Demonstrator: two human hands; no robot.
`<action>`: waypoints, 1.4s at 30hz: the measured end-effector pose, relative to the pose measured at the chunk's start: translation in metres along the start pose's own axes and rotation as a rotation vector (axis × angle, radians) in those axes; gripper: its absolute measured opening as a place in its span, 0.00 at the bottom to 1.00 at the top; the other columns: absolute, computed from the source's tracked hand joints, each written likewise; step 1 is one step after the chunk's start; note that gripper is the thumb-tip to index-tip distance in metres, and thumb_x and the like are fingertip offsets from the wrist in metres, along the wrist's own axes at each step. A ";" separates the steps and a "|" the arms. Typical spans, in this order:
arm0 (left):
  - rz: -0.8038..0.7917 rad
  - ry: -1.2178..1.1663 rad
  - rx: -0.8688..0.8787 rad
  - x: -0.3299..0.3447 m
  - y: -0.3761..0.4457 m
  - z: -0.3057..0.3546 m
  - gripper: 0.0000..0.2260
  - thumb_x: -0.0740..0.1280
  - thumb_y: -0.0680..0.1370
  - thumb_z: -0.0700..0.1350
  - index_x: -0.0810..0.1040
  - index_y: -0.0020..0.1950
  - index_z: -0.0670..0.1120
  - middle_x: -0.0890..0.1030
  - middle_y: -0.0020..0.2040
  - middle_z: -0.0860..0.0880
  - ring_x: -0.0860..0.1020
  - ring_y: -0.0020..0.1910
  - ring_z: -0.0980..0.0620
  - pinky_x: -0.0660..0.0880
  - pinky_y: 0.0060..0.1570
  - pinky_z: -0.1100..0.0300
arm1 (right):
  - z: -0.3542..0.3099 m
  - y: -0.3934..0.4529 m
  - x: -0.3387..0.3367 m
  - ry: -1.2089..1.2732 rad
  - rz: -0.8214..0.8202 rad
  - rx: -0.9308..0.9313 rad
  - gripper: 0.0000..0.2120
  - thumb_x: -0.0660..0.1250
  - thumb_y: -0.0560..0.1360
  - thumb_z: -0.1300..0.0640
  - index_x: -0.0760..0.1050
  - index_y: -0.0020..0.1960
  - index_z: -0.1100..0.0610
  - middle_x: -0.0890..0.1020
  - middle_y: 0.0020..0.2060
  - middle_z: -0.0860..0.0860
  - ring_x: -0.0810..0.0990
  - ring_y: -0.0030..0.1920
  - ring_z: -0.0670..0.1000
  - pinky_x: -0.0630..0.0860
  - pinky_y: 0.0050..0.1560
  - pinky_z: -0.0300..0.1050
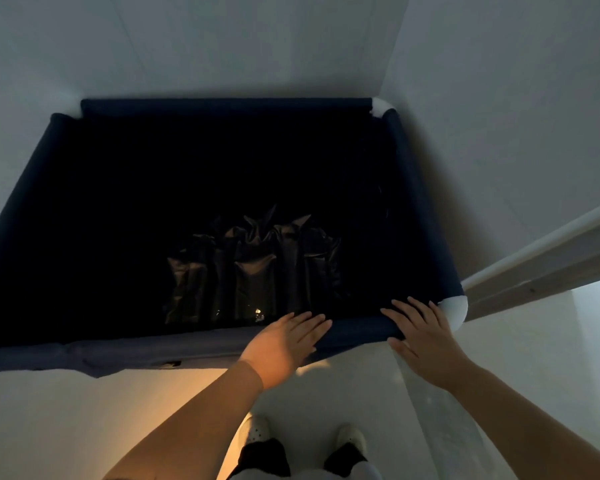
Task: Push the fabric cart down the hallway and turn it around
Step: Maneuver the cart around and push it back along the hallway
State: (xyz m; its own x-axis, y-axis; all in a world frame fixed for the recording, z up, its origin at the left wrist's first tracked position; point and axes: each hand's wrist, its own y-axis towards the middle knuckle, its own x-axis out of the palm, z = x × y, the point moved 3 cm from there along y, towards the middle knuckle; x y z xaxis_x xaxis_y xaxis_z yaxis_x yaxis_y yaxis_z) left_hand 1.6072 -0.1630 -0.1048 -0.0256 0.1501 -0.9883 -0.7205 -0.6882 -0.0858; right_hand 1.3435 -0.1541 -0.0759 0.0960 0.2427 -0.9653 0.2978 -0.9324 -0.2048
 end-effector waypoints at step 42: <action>0.099 0.079 -0.019 -0.004 0.073 0.030 0.25 0.63 0.77 0.50 0.63 0.72 0.44 0.72 0.68 0.48 0.71 0.65 0.50 0.67 0.63 0.55 | 0.093 0.037 -0.018 -0.028 -0.053 -0.098 0.26 0.54 0.77 0.40 0.65 0.70 0.51 0.70 0.68 0.52 0.60 0.71 0.58 0.49 0.70 0.58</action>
State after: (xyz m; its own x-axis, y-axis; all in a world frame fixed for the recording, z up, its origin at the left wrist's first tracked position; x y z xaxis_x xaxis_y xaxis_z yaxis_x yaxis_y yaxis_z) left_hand 1.5334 -0.1926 -0.1034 -0.0405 0.0249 -0.9989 -0.7036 -0.7105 0.0108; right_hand 1.2643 -0.2180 -0.0813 0.0518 0.2825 -0.9579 0.3937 -0.8873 -0.2404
